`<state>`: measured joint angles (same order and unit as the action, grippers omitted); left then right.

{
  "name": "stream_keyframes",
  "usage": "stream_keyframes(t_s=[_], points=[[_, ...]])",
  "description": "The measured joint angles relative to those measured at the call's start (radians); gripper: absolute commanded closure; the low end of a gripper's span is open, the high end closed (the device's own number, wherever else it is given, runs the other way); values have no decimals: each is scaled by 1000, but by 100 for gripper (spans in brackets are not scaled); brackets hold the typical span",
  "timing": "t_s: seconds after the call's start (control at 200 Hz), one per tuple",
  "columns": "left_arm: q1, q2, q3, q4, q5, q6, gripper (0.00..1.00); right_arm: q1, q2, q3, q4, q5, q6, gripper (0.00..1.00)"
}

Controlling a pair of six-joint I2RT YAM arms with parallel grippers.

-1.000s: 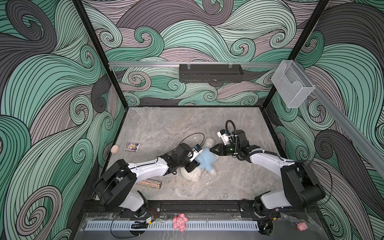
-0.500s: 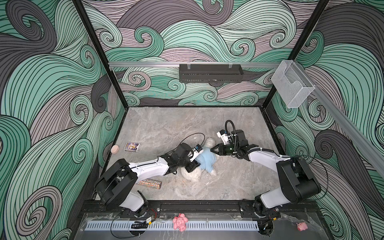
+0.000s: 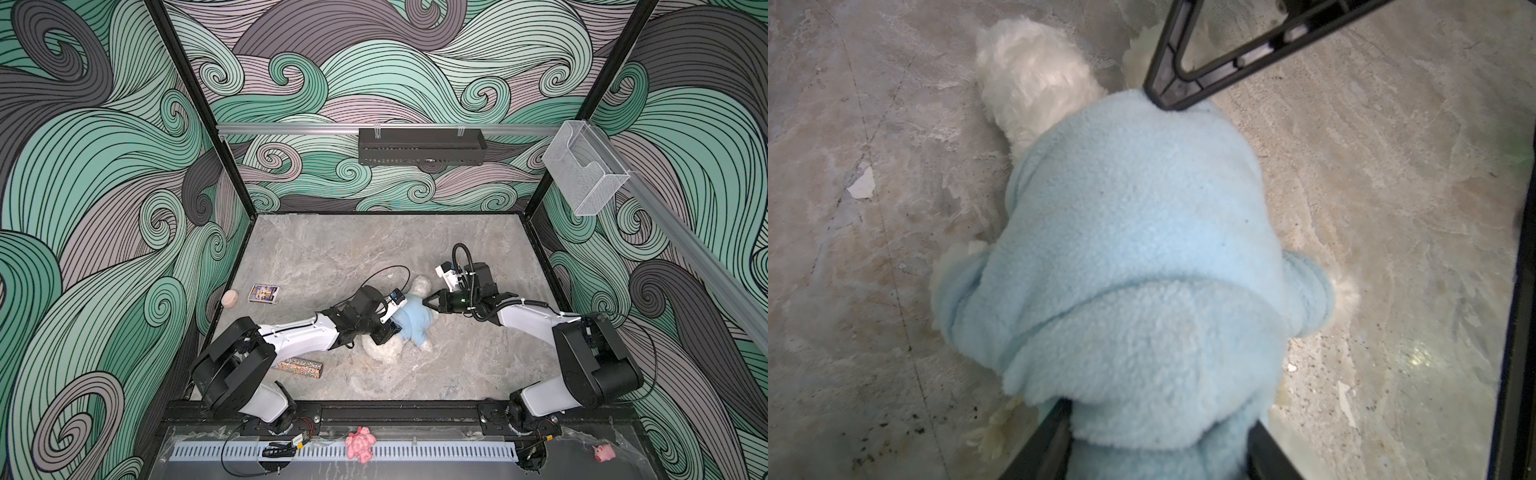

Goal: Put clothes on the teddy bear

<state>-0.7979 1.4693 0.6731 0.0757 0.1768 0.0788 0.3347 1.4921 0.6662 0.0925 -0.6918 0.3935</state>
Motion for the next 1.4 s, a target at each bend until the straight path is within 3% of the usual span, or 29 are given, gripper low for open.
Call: stream_keyframes(t_s=[0.205,0.6,1.06,1.235,1.401], points=[[0,-12,-2,10,0,-11,40,-20,-35,-5,-39,114,-23,100],[0,-45,-80,103,-8,-58,38,-21,45,29,-117,250,-121,100],[23,-100,-149,170,-16,-95,39,-69,-31,-48,-65,368,-87,100],[24,-100,-144,162,-6,-112,34,-60,-40,-63,-24,365,-94,75],[26,-145,-105,106,-32,-195,25,70,-190,-93,-16,512,-178,47]])
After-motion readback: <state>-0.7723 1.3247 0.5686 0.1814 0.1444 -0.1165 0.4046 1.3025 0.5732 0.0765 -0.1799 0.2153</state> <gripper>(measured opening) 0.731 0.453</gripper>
